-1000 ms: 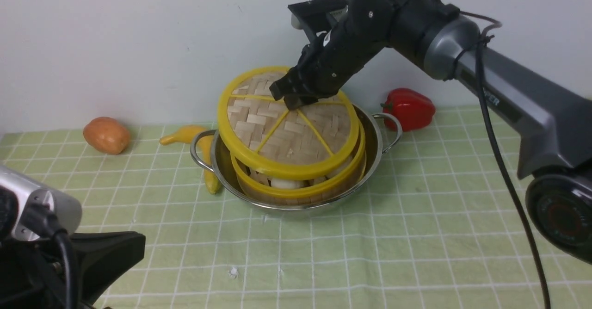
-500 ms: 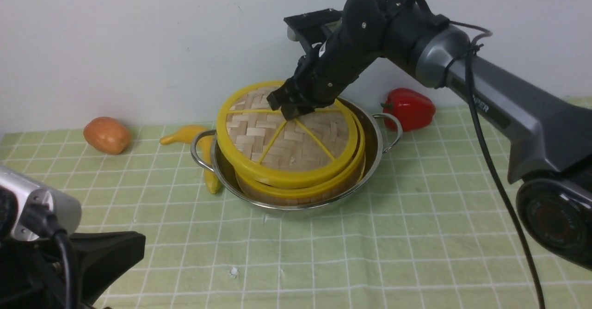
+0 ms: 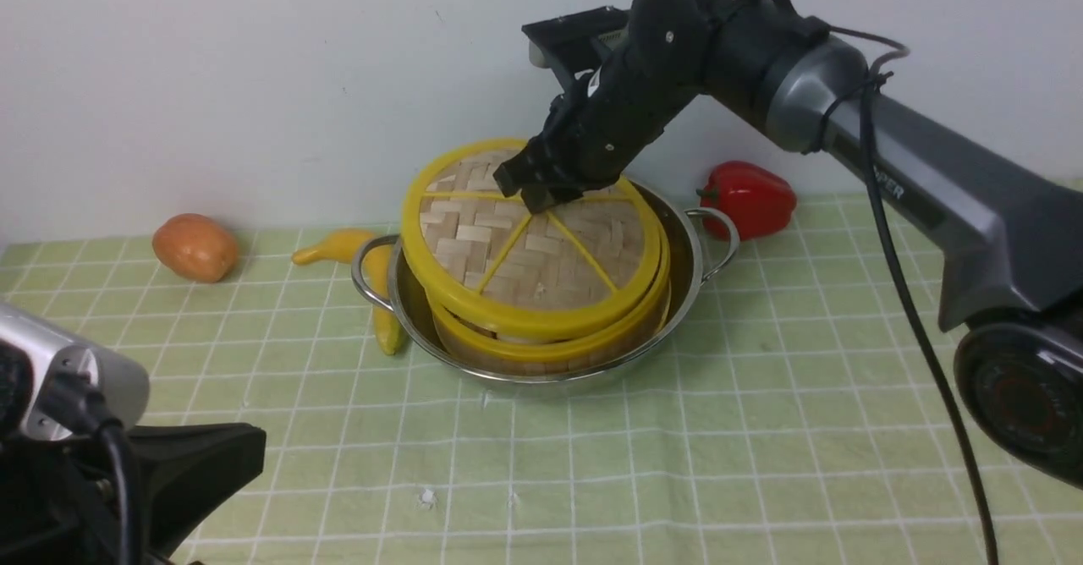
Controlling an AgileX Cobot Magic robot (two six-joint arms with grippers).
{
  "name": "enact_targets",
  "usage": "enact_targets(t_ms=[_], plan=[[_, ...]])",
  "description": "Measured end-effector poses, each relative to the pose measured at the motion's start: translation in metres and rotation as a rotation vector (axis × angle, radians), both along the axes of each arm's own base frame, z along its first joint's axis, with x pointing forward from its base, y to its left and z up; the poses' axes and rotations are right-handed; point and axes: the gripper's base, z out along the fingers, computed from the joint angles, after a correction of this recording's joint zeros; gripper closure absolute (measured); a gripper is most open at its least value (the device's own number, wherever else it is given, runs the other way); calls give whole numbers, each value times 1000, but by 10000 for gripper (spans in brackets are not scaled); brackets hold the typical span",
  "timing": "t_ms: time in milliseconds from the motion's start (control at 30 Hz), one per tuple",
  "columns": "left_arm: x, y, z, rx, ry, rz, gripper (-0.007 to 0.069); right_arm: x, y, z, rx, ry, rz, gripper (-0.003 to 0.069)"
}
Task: Place the steamer in the pot on the green tablecloth, and put the lid on the steamer.
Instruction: 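Place the bamboo steamer lid onto the steamer basket in the pot with the right gripper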
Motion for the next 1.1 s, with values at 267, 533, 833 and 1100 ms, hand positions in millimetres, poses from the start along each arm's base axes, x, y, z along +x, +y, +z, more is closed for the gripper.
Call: enact_targets(t_ms=[267, 533, 833, 1100], plan=[[0, 0, 0, 0, 0, 0, 622, -7, -7, 26, -33, -20, 4, 515], [0, 0, 0, 0, 0, 0, 622, -5, -13, 28, -85, -43, -35, 515], [0, 0, 0, 0, 0, 0, 622, -4, -8, 17, -60, -6, -21, 515], [0, 0, 0, 0, 0, 0, 622, -2, -7, 8, -68, 9, -14, 515]])
